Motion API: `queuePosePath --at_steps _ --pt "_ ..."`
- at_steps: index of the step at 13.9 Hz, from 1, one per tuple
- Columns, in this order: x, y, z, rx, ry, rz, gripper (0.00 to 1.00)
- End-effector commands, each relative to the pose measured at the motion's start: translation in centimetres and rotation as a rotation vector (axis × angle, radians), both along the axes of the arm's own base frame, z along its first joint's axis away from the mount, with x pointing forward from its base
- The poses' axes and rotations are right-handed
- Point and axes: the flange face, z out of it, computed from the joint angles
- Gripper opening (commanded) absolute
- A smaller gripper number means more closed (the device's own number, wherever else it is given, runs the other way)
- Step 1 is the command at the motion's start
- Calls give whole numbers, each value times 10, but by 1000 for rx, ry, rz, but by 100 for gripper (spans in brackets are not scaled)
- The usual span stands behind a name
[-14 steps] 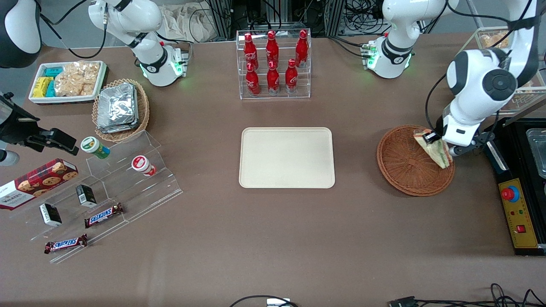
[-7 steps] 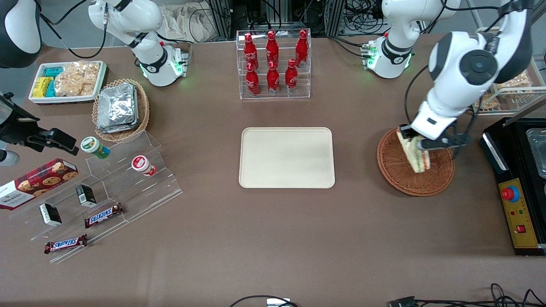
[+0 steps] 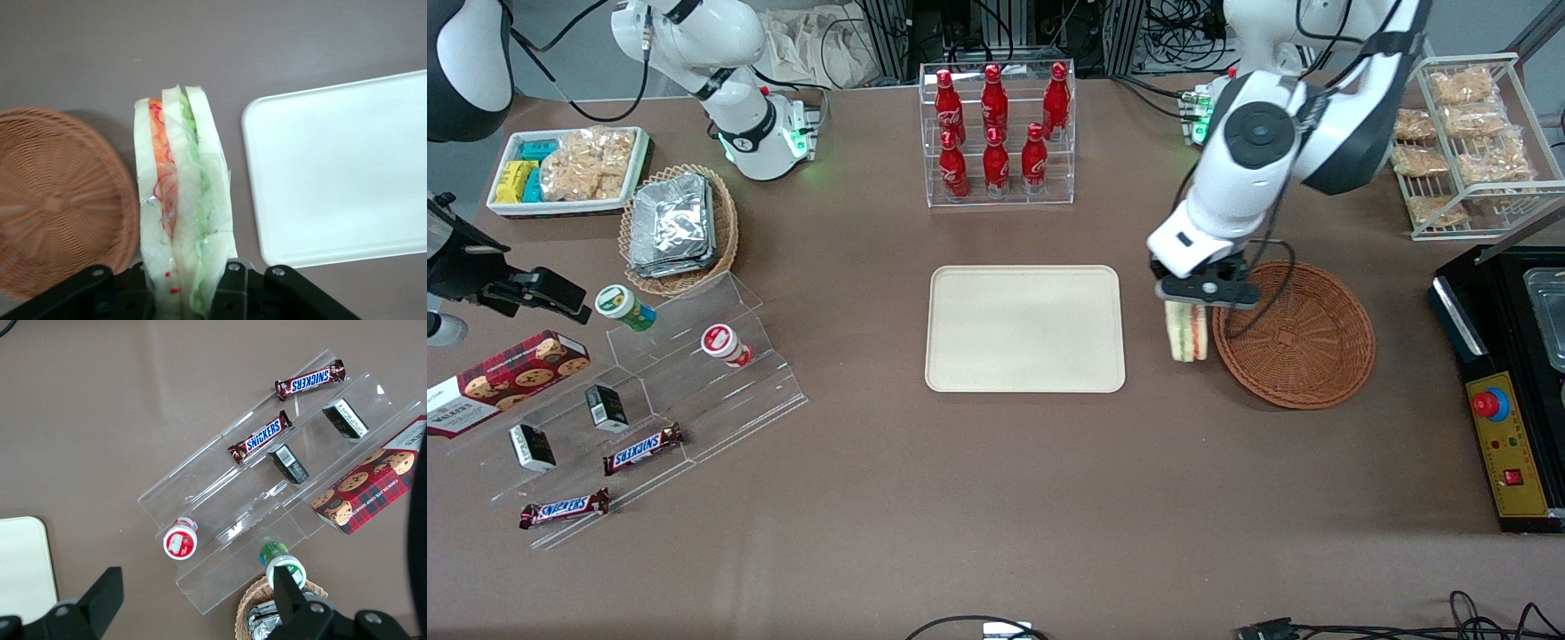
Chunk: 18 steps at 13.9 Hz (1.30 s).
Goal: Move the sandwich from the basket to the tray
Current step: 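Carry the held sandwich over the cream tray and lower it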
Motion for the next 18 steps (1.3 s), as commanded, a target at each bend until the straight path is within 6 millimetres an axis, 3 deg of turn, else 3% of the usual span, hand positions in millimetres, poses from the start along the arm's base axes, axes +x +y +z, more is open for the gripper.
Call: queuePosePath --at_steps 1,5,9,15,18 --pt "-3 -42 -21 -14 -15 -38 22" --pt "-18 -87 -80 -6 -4 -51 22" --pt "-32 -112 -137 20 -2 -62 21" --pt "-54 -125 -176 42 41 -105 22" --pt "-58 -127 -186 52 54 -114 37"
